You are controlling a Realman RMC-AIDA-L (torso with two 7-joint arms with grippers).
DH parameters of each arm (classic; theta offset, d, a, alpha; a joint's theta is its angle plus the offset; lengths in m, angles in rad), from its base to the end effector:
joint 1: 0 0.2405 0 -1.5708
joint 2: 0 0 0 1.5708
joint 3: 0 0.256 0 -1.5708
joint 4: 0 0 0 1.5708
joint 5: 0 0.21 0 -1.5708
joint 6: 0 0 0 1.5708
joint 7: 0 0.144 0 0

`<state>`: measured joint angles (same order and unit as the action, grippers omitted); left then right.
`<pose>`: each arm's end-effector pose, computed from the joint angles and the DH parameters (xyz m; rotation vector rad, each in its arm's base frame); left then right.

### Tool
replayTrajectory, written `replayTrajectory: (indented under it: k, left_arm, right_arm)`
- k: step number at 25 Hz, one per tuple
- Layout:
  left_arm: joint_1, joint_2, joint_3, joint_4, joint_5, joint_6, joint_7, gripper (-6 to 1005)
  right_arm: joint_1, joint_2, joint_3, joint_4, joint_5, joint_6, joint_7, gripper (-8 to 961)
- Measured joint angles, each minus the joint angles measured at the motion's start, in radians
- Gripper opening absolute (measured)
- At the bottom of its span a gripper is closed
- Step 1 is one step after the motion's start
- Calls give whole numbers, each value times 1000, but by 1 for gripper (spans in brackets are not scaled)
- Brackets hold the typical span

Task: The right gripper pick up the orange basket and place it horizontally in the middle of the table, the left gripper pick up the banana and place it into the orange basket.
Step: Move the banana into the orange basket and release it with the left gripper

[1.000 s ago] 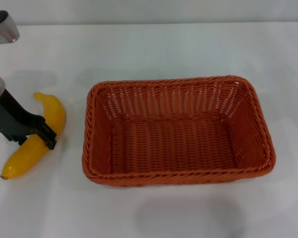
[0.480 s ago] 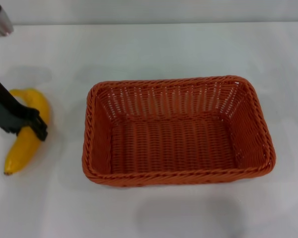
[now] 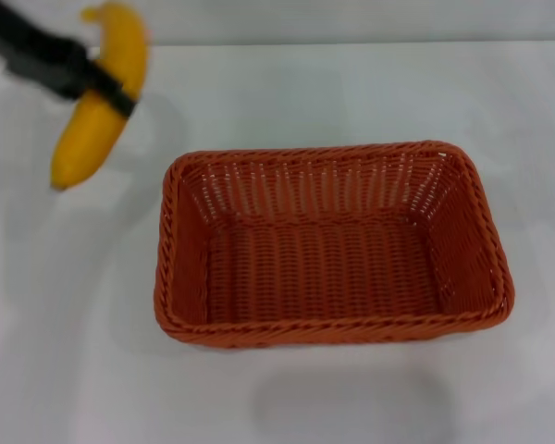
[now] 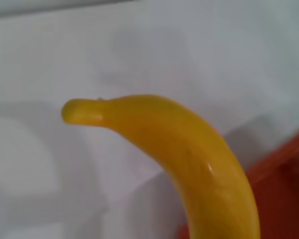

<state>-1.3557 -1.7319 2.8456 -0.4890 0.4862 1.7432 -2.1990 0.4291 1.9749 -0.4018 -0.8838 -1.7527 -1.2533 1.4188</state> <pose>-0.1546 0.4428 0.1223 -2.5904 -1.4665 0.2315 0.3251 0.3629 0.1739 -1.9038 0.5843 0.6620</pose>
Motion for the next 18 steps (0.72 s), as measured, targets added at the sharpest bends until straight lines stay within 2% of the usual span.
replayTrajectory:
  k: [3, 6, 9, 11, 14, 15, 16, 18]
  left_arm:
    - [-86, -18, 1, 9, 41, 47, 62, 494]
    - [-169, -62, 1, 42, 102, 42, 129, 504]
    - [-240, -128, 2, 71, 143, 1, 166, 520]
    - [-304, -204, 2, 75, 172, -48, 180, 530]
    - [-373, -299, 2, 73, 220, -94, 188, 546]
    - [-384, -313, 2, 76, 233, -101, 187, 551]
    - [-405, -338, 2, 91, 254, -114, 183, 556]
    - [-420, -349, 1, 156, 271, -132, 152, 567]
  right_arm:
    - [6, -2, 0, -5, 0, 0, 0, 678]
    - [14, -2, -5, -6, 1, 1, -9, 678]
    - [20, 2, -9, -6, 1, 0, -24, 678]
    - [20, 3, -9, -7, 1, 0, -27, 678]
    - [15, 5, -6, -7, 2, -2, -28, 678]
    - [14, 5, -6, -7, 2, -3, -28, 678]
    - [13, 6, -6, -7, 2, -2, -28, 678]
    - [7, 7, -6, -7, 2, -1, -31, 678]
